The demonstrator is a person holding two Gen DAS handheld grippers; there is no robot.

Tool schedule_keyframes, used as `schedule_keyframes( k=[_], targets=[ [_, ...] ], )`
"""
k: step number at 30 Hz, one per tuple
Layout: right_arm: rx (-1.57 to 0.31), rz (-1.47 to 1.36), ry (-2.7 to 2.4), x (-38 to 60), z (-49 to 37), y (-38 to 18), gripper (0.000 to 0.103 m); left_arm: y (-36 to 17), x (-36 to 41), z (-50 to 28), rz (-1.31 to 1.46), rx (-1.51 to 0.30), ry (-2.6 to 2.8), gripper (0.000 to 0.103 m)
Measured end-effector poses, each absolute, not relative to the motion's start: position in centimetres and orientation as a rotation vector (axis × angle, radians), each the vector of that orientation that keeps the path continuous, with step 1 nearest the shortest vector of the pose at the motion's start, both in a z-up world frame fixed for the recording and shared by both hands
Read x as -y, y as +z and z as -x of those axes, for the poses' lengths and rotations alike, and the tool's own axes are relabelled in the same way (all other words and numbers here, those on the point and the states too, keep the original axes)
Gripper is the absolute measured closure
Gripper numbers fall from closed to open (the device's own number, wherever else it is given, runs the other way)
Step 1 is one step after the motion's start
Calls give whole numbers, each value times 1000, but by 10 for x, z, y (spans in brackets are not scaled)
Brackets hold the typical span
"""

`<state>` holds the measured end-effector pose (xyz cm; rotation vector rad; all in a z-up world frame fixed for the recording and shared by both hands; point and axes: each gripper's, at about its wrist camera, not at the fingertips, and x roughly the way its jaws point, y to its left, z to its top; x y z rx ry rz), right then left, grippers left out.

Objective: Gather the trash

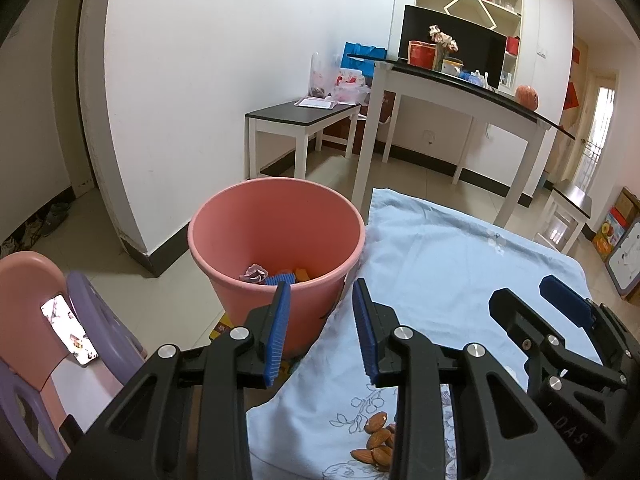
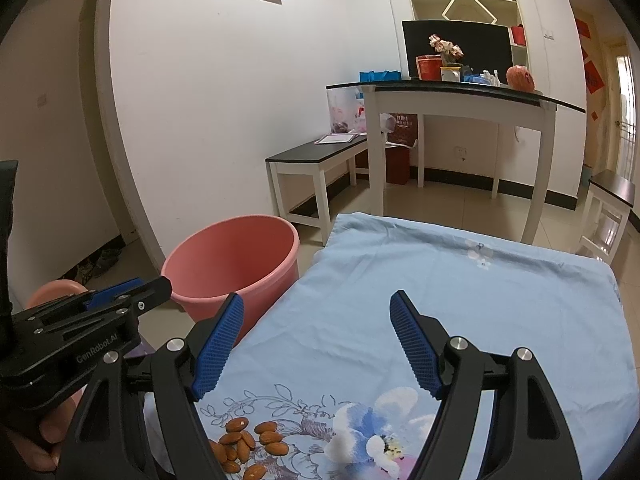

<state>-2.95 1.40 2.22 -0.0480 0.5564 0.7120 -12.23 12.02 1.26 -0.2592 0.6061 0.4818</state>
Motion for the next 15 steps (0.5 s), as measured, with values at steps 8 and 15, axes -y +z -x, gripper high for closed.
schedule_keyframes(
  k=[8, 15],
  targets=[
    [-567, 45, 712, -14, 29, 20, 28, 10, -120, 122, 257, -612, 483, 70],
    [-574, 43, 710, -14, 26, 19, 28, 8, -120, 120, 259, -622, 481, 70]
  ],
)
